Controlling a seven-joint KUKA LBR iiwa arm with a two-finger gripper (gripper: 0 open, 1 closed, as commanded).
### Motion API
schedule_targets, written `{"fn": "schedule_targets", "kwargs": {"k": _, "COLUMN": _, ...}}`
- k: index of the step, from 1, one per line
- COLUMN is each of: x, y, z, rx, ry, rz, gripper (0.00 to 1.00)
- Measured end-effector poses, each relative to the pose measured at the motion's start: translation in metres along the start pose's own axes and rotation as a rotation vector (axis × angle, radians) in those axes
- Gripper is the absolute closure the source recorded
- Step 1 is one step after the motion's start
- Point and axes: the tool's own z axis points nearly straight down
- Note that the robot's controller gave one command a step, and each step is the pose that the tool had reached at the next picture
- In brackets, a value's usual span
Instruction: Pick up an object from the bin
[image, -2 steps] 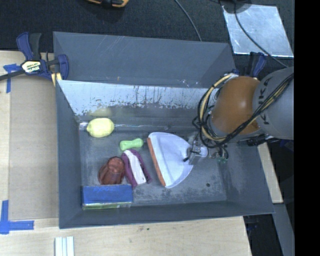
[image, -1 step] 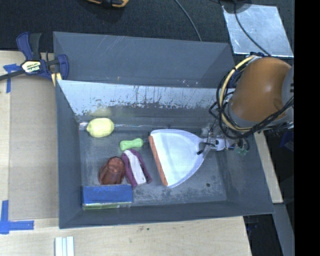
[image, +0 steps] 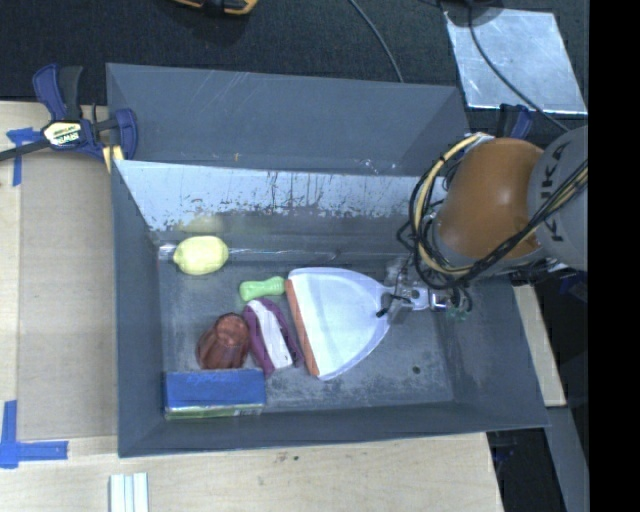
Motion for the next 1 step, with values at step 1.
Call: {"fn": "schedule_targets", "kwargs": {"k": 1, "x": 0.0066, "y": -0.0011, "z": 0.0121, "rx": 0.000, "ry": 0.016, "rz": -0.009, "gripper": 1.00}}
